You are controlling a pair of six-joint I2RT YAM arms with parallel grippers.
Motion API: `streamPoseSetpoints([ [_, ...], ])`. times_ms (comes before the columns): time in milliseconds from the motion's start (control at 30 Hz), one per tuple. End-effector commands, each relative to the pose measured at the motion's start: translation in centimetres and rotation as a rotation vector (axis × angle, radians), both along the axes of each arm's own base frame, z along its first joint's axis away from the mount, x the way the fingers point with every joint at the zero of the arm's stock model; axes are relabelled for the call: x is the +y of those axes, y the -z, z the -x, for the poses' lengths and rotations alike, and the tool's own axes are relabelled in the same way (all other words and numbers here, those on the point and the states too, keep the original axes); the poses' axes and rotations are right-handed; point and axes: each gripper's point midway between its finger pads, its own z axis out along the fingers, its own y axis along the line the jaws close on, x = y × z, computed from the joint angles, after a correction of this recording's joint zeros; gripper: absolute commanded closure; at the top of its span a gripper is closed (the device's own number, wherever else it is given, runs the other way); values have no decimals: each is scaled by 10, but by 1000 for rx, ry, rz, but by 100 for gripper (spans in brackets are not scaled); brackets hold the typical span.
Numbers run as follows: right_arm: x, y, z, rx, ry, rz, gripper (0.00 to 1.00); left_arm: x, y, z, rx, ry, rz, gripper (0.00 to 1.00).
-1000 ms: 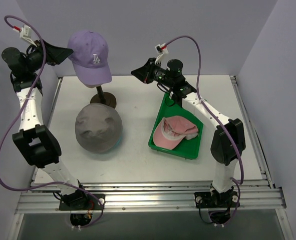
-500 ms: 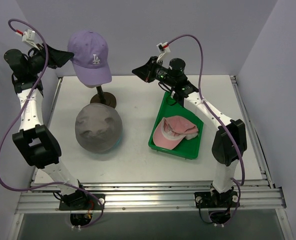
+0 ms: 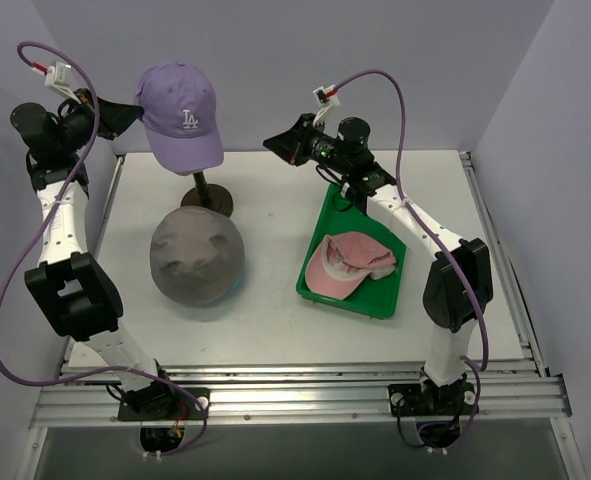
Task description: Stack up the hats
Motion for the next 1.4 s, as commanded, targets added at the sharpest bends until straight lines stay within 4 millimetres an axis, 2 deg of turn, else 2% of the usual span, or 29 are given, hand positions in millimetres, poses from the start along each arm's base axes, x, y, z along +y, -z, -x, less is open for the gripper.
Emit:
streamPoseSetpoints([
  [0,-7,-46,16,-114,-22,-68,100,-9,6,6,7,26,-11,87],
  [333,-7,-44,17,-111,-25,-65,100,-8,32,3,63,17,32,87],
  [467,-7,-43,17,-111,-25,-64,100,-8,40,4,70,21,41,81],
  [633,-6,-43,17,-111,-28,-63,100,-8,59,2,105,25,55,76],
  [800,-6,-41,15,-110,-24,-55,100,-9,59,3,100,35,71,73],
  [1000,-1,-36,11,-93,-21,-49,100,-10,58,2,108,51,92,74],
  [1167,-1,-33,10,-95,-18,-39,100,-4,57,-4,117,37,128,73],
  [1367,-2,-32,8,-94,-9,-28,100,2,58,-13,141,-2,160,62],
])
